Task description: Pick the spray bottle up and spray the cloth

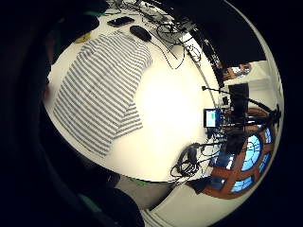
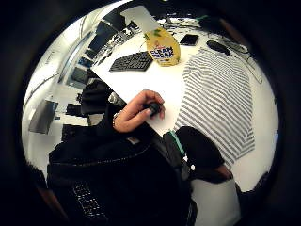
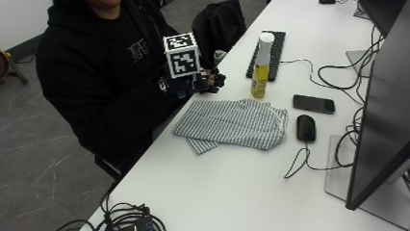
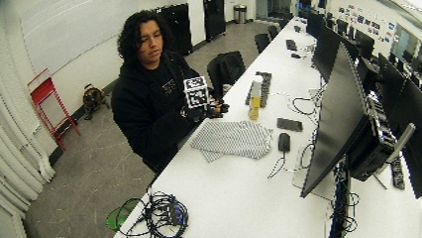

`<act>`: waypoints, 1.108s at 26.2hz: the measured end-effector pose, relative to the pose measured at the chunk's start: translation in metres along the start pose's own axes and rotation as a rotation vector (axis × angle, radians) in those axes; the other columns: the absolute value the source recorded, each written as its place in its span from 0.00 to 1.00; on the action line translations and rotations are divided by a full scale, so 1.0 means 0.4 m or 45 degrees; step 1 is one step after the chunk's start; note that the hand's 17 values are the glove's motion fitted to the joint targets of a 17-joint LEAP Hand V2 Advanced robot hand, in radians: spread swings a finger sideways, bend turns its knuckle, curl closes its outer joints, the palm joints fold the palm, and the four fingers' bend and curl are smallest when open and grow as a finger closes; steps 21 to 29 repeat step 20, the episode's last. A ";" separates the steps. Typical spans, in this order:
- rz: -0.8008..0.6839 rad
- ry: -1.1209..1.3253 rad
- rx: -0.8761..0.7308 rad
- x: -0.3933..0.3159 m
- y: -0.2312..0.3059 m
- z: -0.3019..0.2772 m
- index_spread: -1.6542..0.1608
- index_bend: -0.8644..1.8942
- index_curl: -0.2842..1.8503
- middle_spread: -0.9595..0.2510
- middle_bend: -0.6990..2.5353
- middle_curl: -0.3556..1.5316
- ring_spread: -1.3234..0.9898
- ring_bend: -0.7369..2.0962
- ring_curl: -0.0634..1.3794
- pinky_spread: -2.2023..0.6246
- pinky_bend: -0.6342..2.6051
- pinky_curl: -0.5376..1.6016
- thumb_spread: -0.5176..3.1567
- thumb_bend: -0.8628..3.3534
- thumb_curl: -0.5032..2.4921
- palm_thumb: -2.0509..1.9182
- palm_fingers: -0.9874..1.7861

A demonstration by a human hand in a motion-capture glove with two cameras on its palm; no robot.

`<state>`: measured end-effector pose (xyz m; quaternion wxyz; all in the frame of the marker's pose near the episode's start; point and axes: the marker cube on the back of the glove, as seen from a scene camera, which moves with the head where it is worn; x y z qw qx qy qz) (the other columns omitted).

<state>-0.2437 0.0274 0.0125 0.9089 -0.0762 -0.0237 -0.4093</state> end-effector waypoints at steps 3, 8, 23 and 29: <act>0.025 -0.006 0.010 0.004 -0.029 0.008 0.69 0.37 0.26 0.72 0.27 0.38 0.53 0.40 0.28 0.86 0.29 0.41 0.44 0.20 0.29 0.67 0.49; 0.040 -0.006 0.012 0.003 -0.056 0.019 0.69 0.37 0.26 0.72 0.27 0.37 0.53 0.40 0.28 0.86 0.29 0.41 0.44 0.20 0.29 0.67 0.49; -0.012 -0.026 -0.023 -0.009 0.002 0.016 0.69 0.37 0.26 0.74 0.27 0.36 0.53 0.41 0.28 0.86 0.30 0.42 0.44 0.20 0.28 0.67 0.49; -0.012 -0.026 -0.023 -0.009 0.002 0.016 0.69 0.37 0.26 0.74 0.27 0.36 0.53 0.41 0.28 0.86 0.30 0.42 0.44 0.20 0.28 0.67 0.49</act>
